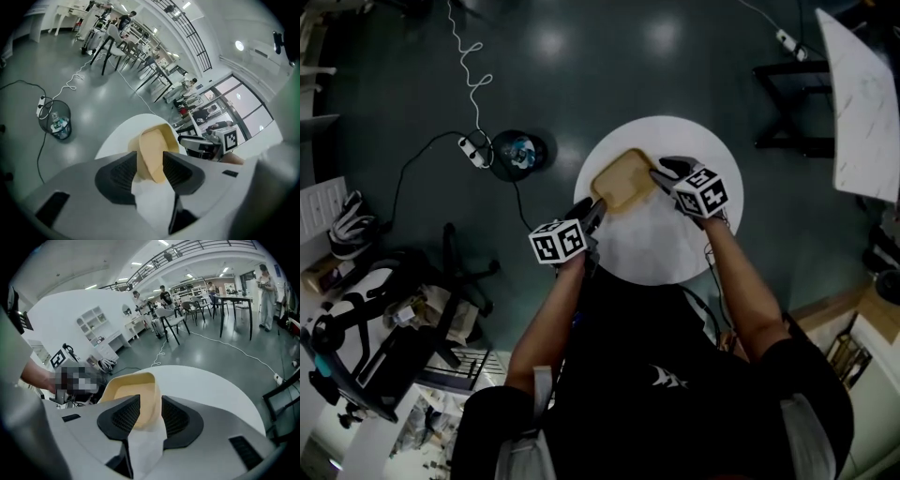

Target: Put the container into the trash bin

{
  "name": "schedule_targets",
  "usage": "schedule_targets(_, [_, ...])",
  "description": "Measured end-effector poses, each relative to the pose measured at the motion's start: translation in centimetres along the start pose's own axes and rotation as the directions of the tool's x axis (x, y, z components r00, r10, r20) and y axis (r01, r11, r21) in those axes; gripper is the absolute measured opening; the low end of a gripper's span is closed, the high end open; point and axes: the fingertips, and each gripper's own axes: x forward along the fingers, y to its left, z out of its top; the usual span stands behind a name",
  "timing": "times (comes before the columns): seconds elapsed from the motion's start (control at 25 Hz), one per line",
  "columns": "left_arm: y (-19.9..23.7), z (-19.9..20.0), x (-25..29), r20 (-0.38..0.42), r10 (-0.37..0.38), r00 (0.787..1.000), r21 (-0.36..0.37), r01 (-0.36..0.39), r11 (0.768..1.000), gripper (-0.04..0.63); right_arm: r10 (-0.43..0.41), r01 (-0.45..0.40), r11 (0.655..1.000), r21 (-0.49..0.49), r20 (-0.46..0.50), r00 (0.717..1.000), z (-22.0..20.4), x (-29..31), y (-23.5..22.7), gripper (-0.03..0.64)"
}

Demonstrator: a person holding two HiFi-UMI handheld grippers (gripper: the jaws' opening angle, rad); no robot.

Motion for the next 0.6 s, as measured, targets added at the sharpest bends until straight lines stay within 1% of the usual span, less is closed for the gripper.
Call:
schedule_targets(0.16, [0.6, -0.5, 0.8, -0.021, 0.013, 1.000, -0.016, -0.013, 1.000, 0.172, 0.000, 0.001, 1.000, 0.012, -0.026, 1.000, -0.5, 1.1, -0.3, 0.158])
schedule_targets(0.36, [0.6, -1.1, 1.3, -0.032, -0.002, 0.999, -0.040, 0.001, 0.999, 0.170, -0.010, 0.010, 1.000, 0.009, -0.037, 0.999, -0.9, 1.6, -0.3, 0.156])
schedule_targets(0.48, [0.5, -1.5, 1.6, -0.042, -0.002, 0.999, -0.038, 0.000, 0.999, 0.162, -0.025, 0.025, 1.000, 0.012, -0.032, 0.999, -1.0, 1.7, -0.4, 0.123])
schedule_targets(0.56, [0.5, -1.7, 1.6, -0.047, 0.001, 0.999, -0.033, -0.003, 0.999, 0.142, -0.038, 0.038, 0.999, 0.010, -0.028, 0.999, -1.0, 1.7, -0.4, 0.085])
schedule_targets(0.6, [0.5, -1.8, 1.6, -0.049, 0.003, 0.999, -0.029, -0.004, 1.000, 0.127, -0.043, 0.043, 0.999, 0.009, -0.027, 0.999, -1.0, 1.8, -0.4, 0.081])
